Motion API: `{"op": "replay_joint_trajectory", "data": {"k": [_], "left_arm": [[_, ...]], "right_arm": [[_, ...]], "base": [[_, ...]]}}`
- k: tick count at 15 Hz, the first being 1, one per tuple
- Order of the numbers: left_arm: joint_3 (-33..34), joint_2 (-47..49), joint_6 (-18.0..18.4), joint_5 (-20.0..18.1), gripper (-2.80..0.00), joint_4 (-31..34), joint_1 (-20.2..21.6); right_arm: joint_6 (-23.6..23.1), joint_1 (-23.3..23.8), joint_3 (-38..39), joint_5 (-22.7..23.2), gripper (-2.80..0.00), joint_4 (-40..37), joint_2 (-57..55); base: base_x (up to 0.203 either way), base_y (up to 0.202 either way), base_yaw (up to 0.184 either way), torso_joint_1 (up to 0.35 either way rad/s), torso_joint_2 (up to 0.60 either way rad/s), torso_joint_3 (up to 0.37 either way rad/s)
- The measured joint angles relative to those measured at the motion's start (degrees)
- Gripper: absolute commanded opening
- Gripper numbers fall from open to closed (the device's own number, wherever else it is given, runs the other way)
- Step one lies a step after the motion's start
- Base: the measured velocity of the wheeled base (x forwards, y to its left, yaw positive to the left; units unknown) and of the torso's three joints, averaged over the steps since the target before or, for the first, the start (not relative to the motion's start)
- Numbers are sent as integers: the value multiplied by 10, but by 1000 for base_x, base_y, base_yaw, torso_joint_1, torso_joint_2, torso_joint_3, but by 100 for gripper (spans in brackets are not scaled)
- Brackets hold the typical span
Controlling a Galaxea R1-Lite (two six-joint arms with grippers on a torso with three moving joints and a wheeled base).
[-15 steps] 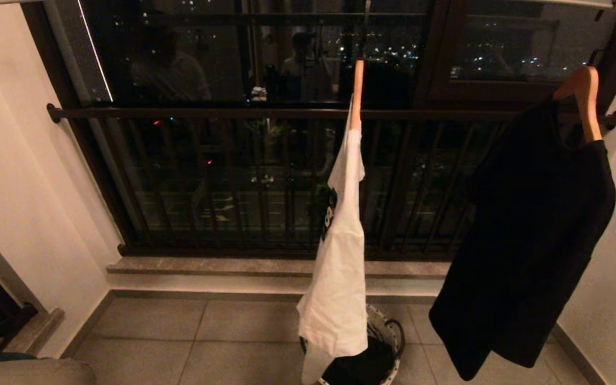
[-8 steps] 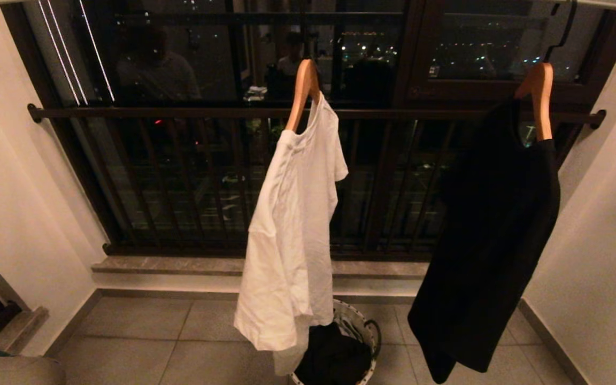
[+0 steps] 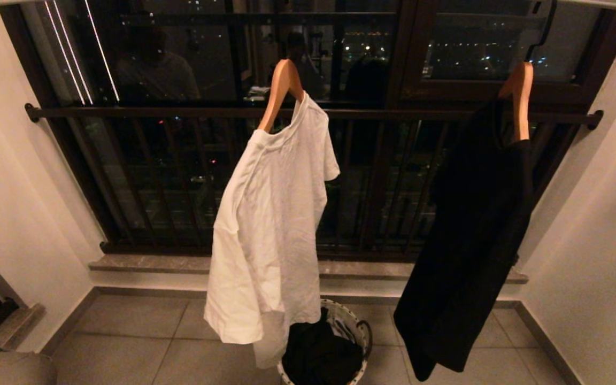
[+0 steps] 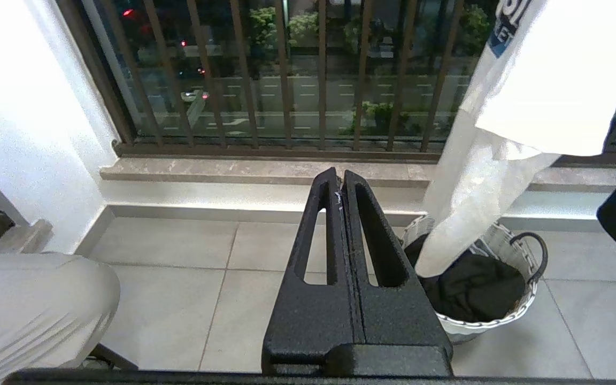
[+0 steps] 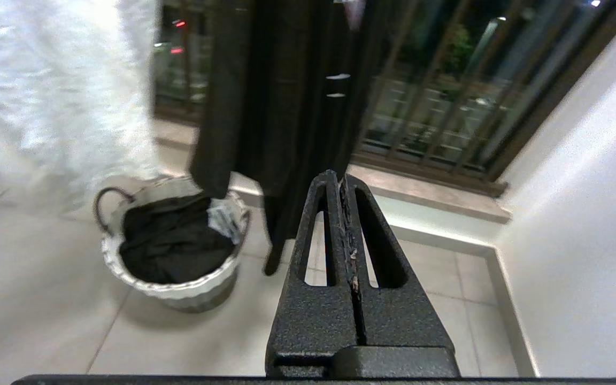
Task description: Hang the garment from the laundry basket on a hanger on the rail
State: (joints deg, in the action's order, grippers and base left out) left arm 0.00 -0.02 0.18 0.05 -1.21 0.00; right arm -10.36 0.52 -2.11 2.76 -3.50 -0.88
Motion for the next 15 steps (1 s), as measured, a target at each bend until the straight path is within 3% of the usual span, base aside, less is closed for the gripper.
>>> {"op": "replay_joint_trajectory", "data": {"k": [15], "left_arm": [[0, 0, 0, 0, -280, 0, 0]], "right_arm": [[0, 0, 0, 0, -280, 0, 0]], "base": [[0, 0, 0, 0, 0, 0]]}}
